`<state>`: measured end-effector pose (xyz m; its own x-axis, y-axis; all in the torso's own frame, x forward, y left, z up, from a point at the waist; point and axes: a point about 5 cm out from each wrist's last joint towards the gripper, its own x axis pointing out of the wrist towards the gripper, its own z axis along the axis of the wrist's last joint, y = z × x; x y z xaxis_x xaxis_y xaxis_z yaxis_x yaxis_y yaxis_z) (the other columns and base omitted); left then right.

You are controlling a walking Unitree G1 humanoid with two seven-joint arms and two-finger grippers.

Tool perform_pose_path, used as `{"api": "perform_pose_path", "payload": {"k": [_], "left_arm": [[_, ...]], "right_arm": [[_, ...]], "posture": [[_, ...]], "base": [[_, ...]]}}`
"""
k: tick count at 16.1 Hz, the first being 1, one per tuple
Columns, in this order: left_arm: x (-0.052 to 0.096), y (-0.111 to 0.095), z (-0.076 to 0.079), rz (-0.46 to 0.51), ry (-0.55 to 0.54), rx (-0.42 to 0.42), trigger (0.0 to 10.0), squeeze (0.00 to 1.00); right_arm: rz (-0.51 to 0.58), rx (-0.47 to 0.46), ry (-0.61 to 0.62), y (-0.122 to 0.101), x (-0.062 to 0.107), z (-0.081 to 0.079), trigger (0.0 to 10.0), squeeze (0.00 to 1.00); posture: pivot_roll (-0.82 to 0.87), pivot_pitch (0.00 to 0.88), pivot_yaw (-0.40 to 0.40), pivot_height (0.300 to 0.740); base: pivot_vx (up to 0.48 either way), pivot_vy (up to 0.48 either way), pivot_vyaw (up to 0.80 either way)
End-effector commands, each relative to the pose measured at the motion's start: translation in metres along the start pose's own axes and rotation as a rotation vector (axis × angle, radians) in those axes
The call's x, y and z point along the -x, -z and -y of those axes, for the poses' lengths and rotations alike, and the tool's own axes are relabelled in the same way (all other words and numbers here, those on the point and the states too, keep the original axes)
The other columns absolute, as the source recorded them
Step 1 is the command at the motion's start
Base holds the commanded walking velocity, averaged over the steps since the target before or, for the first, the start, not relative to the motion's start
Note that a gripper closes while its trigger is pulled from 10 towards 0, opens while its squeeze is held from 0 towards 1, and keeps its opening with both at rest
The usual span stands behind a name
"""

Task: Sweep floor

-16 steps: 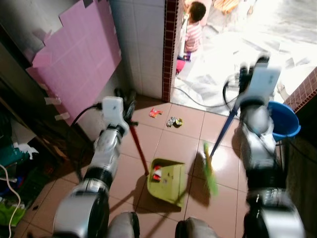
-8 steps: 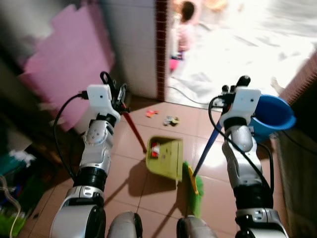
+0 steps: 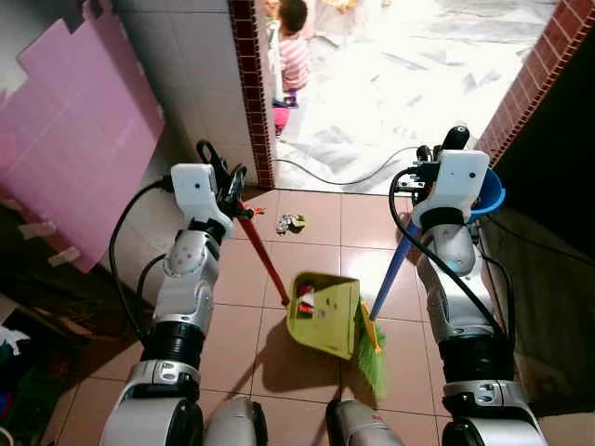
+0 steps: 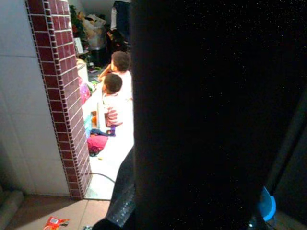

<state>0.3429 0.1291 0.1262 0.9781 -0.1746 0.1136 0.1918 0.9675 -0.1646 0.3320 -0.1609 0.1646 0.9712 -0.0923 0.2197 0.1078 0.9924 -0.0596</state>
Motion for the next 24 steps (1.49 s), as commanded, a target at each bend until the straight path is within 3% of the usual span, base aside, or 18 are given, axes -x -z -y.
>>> {"api": "perform_pose_path", "payload": {"k": [1, 7, 11, 15, 18, 19, 24], "left_arm": [[0.0, -0.01, 0.001, 0.041, -0.009, -0.015, 10.0, 0.0], [0.008, 0.001, 0.0, 0.003, -0.005, -0.074, 10.0, 0.0], [0.017, 0.01, 0.0, -0.041, 0.026, -0.123, 10.0, 0.0], [0.02, 0.014, -0.003, -0.063, -0.023, -0.125, 10.0, 0.0], [0.024, 0.019, 0.003, -0.078, -0.004, -0.092, 10.0, 0.0], [0.021, 0.017, 0.008, -0.07, 0.012, -0.047, 10.0, 0.0], [0.009, 0.004, 0.008, -0.015, -0.007, -0.015, 10.0, 0.0]], "right_arm": [[0.028, 0.008, 0.0, -0.005, 0.001, -0.001, 10.0, 0.0], [0.022, 0.008, 0.0, 0.002, 0.001, -0.006, 10.0, 0.0], [0.006, 0.097, 0.044, 0.004, 0.012, 0.01, 10.0, 0.0], [-0.052, 0.078, 0.069, 0.024, 0.029, 0.015, 10.0, 0.0], [-0.035, 0.062, 0.047, 0.026, 0.033, 0.01, 10.0, 0.0], [-0.041, 0.069, 0.038, 0.026, 0.032, 0.009, 10.0, 0.0], [-0.049, 0.085, -0.002, 0.026, 0.026, 0.008, 10.0, 0.0]], "posture": [[-0.09, 0.087, 0.063, 0.74], [-0.06, 0.054, 0.074, 0.74], [-0.08, 0.02, 0.066, 0.74], [-0.09, 0.0, 0.126, 0.74], [-0.11, 0.0, 0.142, 0.74], [-0.11, 0.0, 0.125, 0.74], [-0.11, 0.0, 0.078, 0.74]], "base": [[0.0, 0.0, -0.8], [0.0, 0.0, -0.8], [0.0, 0.0, -0.8], [0.0, 0.0, -0.8], [0.0, 0.0, -0.68], [0.0, 0.0, 0.0], [0.0, 0.0, -0.64]]}}
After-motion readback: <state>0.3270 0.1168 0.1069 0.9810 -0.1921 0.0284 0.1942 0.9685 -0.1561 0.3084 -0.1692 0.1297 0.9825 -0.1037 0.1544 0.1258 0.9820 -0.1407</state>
